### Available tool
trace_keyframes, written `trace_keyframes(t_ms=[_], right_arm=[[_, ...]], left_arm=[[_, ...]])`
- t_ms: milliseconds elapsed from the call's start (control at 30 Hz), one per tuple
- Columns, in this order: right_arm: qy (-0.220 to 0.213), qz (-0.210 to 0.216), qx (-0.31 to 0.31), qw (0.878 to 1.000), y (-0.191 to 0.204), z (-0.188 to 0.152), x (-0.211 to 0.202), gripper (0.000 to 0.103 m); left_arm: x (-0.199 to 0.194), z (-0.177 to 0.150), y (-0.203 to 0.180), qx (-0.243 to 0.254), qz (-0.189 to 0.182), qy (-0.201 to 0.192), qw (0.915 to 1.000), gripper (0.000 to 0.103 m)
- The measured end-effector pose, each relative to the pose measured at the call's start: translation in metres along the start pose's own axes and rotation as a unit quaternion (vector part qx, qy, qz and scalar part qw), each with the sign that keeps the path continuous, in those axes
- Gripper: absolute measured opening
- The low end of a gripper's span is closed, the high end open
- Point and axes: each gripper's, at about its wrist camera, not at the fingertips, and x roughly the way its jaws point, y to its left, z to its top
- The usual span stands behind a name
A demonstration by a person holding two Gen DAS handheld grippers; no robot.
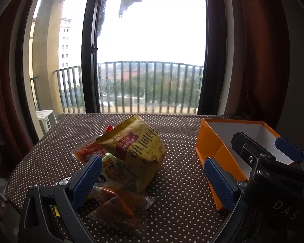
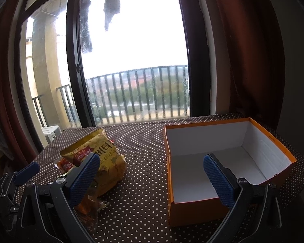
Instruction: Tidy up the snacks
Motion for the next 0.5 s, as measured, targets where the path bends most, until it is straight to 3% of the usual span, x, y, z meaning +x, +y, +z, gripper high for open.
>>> trace_keyframes(t_ms=[500], right_arm=[[0.000,-0.002,-0.002,1.000,-0.0003,-0.0002,-0.0028,0.103]], left_arm=[[-0.0014,0.0005,-0.0038,0.003,-0.006,0.000,1.0000,0.100]])
